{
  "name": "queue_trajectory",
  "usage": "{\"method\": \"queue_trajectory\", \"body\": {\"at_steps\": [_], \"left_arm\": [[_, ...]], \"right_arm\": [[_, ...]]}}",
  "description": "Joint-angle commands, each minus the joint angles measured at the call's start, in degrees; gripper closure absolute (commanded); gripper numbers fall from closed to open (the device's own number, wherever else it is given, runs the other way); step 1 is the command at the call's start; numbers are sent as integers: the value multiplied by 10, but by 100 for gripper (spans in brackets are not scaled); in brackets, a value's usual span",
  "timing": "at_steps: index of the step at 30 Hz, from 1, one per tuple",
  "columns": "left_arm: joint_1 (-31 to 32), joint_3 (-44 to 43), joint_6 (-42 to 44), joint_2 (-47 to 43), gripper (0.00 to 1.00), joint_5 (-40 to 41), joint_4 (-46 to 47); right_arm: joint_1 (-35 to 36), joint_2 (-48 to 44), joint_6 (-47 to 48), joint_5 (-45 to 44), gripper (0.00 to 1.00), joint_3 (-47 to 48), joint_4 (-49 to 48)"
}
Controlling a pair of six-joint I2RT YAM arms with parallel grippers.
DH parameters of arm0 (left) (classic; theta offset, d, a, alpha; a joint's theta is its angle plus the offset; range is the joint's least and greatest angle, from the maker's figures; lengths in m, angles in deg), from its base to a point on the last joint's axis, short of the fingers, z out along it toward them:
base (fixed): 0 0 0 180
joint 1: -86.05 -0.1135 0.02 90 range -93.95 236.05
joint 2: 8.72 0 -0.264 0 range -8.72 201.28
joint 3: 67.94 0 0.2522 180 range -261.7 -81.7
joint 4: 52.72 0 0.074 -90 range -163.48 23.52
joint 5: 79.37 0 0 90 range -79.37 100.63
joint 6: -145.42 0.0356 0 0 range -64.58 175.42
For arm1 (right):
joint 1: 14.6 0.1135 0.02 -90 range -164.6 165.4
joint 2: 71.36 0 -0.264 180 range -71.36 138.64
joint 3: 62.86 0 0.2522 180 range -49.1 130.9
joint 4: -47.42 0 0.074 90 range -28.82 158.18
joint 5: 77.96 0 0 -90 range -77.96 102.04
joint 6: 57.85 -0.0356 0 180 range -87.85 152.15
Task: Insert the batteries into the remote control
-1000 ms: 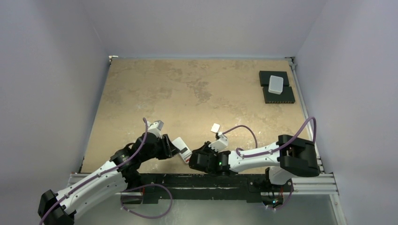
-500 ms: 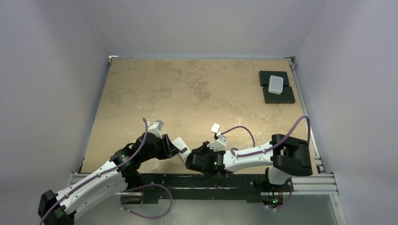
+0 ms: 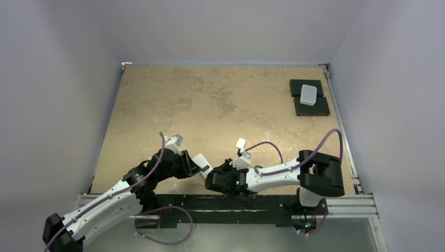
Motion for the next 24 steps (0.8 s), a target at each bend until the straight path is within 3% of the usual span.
{"method": "queue_trajectory", "body": {"at_steps": [1, 7, 13, 24], "left_arm": [[1, 5, 3, -3, 65, -8, 9], [2, 5, 4, -4, 65, -9, 10], [2, 5, 5, -4, 65, -11, 11], [2, 6, 5, -3, 65, -12, 11]], "right_arm": [[3, 9, -20, -27, 98, 27, 17], [4, 16, -20, -26, 96, 39, 29], [4, 22, -18, -26, 88, 46, 39], [3, 29, -16, -22, 89, 56, 62]]}}
